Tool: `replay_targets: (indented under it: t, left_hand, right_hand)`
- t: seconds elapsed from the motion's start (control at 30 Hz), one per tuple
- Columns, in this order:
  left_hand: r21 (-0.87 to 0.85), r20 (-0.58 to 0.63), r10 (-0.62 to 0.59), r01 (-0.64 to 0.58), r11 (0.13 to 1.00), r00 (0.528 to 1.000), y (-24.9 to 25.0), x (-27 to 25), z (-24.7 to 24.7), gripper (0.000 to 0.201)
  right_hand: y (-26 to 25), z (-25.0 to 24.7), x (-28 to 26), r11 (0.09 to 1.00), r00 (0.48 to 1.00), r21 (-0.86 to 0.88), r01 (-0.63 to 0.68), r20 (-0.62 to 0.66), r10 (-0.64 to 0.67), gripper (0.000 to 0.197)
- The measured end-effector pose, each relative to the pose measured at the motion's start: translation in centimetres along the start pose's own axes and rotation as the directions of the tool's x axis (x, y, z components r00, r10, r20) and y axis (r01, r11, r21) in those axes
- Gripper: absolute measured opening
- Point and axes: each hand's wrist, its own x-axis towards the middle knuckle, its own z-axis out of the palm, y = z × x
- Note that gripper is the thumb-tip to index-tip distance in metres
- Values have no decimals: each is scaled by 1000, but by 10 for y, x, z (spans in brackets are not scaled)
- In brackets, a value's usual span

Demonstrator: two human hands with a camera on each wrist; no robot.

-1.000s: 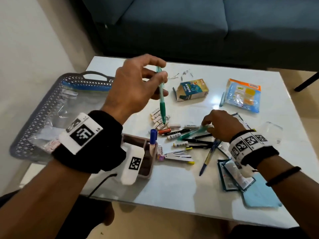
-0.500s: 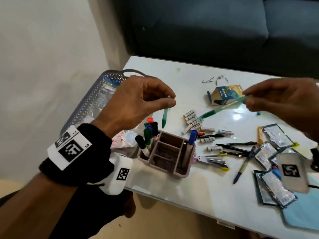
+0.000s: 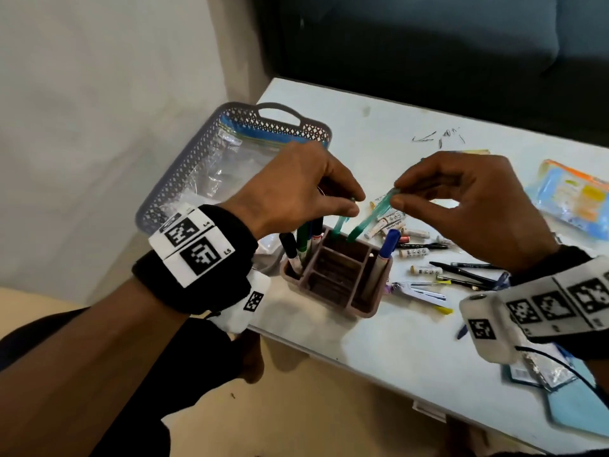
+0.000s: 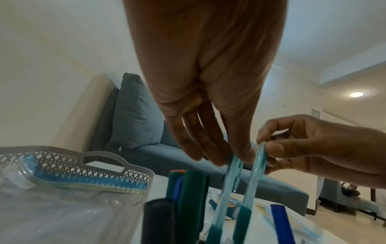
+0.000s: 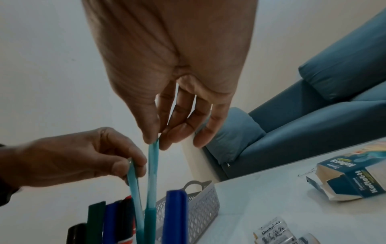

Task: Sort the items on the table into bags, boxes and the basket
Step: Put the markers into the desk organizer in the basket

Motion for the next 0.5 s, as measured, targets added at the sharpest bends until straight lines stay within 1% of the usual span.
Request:
replay_targets:
  t: [0.1,0.27,0.37,0.5]
  left_hand:
    - [96,32,23,-26,995,999,-4,2,3,23]
    - [283,92,18,-44,958,996,-13,7,7,23]
    - [324,108,4,-39,945,994,-19,10,9,24]
    - [342,113,-43,1,940,993,-22,13,12,23]
  right_hand:
    - [1,12,2,999,999,-42,28,19,-27,19]
    - [6,33,2,997,998,-83,-3,56,7,18]
    - [9,44,3,995,998,-92,-25,60,31,16]
    - [11,54,6,993,997,-110,-37,68,45,13]
